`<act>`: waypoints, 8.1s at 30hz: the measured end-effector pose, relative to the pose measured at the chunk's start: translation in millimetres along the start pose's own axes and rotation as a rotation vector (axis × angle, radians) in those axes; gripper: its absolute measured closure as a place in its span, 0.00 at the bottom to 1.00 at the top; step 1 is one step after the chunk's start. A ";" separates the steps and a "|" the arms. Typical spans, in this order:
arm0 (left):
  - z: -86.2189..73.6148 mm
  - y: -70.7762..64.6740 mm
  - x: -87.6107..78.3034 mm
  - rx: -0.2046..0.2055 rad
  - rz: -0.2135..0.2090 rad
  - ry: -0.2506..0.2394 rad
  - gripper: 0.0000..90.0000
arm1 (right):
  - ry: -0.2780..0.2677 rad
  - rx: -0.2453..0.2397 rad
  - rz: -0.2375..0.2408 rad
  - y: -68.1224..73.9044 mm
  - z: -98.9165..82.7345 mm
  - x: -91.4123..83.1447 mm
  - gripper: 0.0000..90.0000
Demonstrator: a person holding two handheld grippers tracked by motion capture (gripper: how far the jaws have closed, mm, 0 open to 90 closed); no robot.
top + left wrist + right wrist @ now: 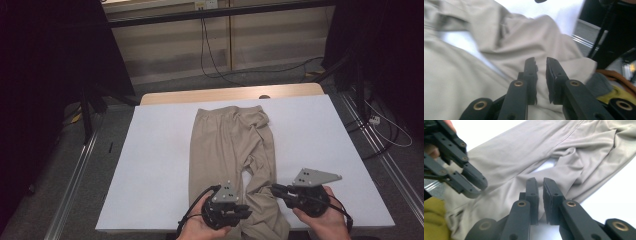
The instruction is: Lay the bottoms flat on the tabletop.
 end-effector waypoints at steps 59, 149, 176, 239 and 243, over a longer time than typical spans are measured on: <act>1.1 -35.0 46.7 0.102 -0.066 0.125 1.00 | 0.126 0.095 -0.245 -109.4 -28.7 9.0 0.99; -29.9 -24.4 17.3 0.021 0.013 0.136 1.00 | 0.200 0.042 -0.134 -60.9 -44.4 13.4 0.79; -16.2 1.1 7.7 0.002 0.091 0.033 0.62 | 0.066 0.118 -0.081 -64.8 -28.0 20.1 0.66; -90.2 154.5 -152.4 -0.334 0.517 -0.370 0.07 | -0.255 0.184 -0.267 -83.1 -18.5 -16.9 0.07; -90.4 156.1 -151.5 -0.348 0.517 -0.374 0.06 | -0.256 0.170 -0.270 -82.0 -18.1 -16.8 0.07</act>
Point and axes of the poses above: each handheld gripper's, and its own axes: x roughly forward along the jaws, z roughly out of its top, y roughly to its left, the point moved 8 cm from there along x, roughly forward along the jaws, and after that the axes turned 9 degrees about y, right-handed, at the moved point
